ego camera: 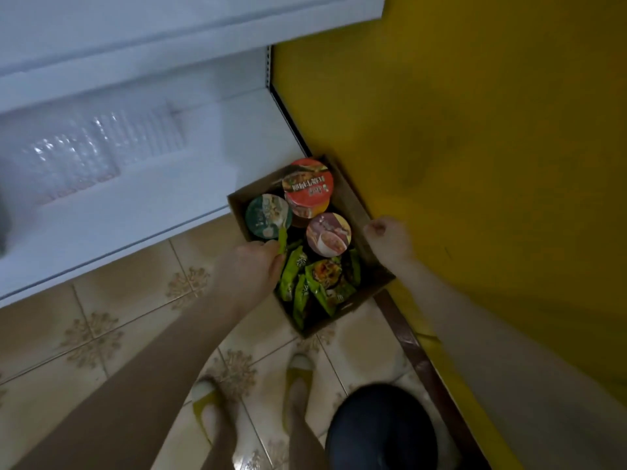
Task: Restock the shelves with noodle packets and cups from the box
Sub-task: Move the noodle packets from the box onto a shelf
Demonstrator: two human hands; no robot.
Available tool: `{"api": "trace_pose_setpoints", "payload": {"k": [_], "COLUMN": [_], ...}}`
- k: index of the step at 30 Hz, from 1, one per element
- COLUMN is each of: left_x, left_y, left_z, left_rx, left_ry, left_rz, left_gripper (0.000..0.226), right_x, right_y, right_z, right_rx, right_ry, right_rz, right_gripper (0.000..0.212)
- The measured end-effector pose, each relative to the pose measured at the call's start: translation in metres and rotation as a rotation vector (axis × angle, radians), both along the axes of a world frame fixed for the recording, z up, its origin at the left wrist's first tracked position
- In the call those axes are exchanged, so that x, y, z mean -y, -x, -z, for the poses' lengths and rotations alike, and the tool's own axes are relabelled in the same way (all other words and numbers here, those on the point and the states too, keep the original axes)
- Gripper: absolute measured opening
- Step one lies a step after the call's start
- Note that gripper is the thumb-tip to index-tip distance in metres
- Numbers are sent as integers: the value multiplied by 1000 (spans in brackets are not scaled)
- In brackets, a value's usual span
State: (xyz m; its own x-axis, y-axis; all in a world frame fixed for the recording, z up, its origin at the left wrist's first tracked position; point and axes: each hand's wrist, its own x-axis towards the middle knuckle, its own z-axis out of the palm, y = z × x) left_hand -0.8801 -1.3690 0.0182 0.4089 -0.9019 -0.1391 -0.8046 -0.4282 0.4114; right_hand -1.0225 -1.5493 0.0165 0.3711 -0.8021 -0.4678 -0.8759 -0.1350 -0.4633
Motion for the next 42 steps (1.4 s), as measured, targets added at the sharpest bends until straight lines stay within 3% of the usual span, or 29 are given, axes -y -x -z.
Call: {"api": "trace_pose_setpoints", "payload": {"k": [12, 16, 24, 27, 33, 38, 42], "left_x": [53, 71, 89, 93, 96, 97, 89], "left_y": [22, 26, 28, 29, 35, 46, 44], "left_z": [153, 206, 268, 276, 277, 243, 210], "left_rx": [107, 224, 202, 141, 66, -153, -269], "left_ry": [-288, -384, -480, -450, -371, -286, -236], "left_rz": [83, 137, 200, 181, 143, -44, -184], "left_gripper": [29, 41, 51, 47, 28, 14, 13], "right_x": [-28, -45, -57, -59, -58, -46, -38], "right_y": [44, 50, 48, 48, 49, 58, 59], "right_z": [168, 225, 279, 286, 283, 258, 222], "right_rx": [-129, -215, -491, -500, -423, -375, -303], "right_ry": [-210, -227, -282, -252, -128, -50, -27], "right_rz": [-59, -113, -266, -275, -254, -227, -182], "right_gripper": [26, 55, 99, 91, 45, 34, 39]}}
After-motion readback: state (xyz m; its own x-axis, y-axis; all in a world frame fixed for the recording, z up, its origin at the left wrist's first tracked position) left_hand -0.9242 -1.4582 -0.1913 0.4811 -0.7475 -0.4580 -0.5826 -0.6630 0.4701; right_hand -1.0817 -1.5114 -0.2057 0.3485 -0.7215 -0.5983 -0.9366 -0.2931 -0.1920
